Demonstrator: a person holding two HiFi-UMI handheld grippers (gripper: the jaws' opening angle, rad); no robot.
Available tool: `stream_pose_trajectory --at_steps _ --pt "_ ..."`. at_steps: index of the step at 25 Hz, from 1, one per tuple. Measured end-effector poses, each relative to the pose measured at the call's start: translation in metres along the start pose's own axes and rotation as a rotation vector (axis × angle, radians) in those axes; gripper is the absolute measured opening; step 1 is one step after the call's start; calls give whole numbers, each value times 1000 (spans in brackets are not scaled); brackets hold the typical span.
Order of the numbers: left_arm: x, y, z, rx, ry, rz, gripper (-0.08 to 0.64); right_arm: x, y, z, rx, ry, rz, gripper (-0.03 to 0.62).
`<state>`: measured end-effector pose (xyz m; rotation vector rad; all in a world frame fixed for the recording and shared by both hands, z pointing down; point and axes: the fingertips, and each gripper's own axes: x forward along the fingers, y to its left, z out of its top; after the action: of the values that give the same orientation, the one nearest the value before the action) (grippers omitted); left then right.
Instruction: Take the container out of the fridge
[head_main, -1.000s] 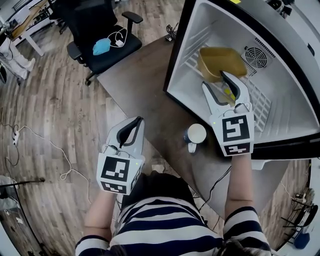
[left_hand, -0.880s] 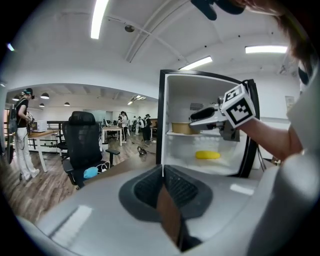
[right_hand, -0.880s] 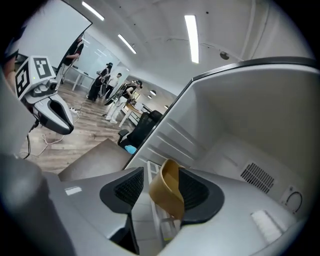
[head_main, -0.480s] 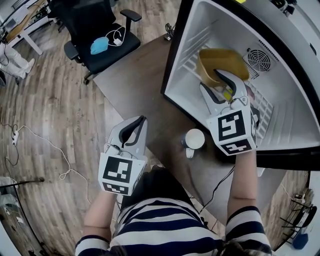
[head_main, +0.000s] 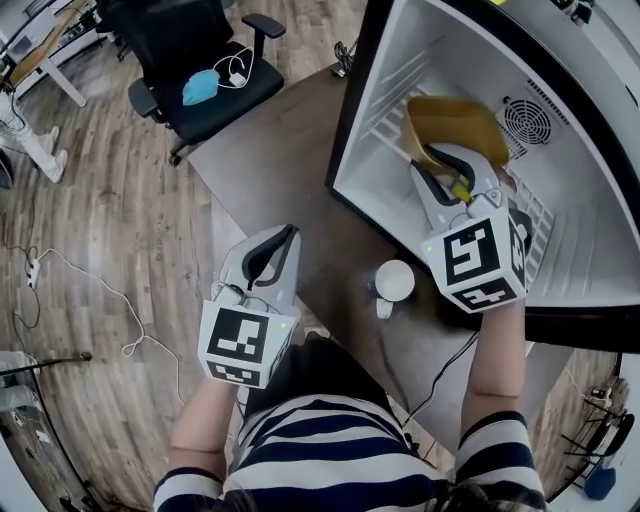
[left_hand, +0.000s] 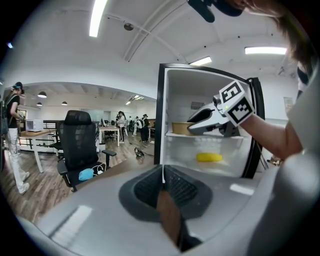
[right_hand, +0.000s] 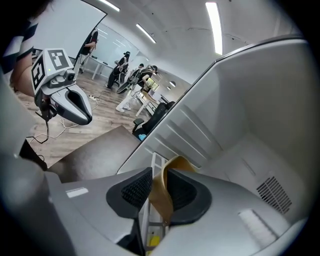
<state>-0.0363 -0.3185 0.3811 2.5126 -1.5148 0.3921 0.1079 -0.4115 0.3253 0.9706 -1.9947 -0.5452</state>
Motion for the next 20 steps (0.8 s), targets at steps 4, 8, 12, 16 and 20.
stream_pose_trajectory --at_steps 4,8,12,16,20 --pt "-1 4 2 -6 -7 5 0 -1 1 2 -10 -1 18 77" --pt "-5 8 3 -8 -16 13 0 -3 5 2 -24 3 37 67" --pt "-11 12 4 -6 -26 22 0 -5 10 3 -38 11 46 52" --pt "-19 15 6 -5 -35 33 0 -8 16 5 -48 19 51 38" --pt "-29 21 9 -5 -48 49 0 -15 19 8 -49 21 40 29"
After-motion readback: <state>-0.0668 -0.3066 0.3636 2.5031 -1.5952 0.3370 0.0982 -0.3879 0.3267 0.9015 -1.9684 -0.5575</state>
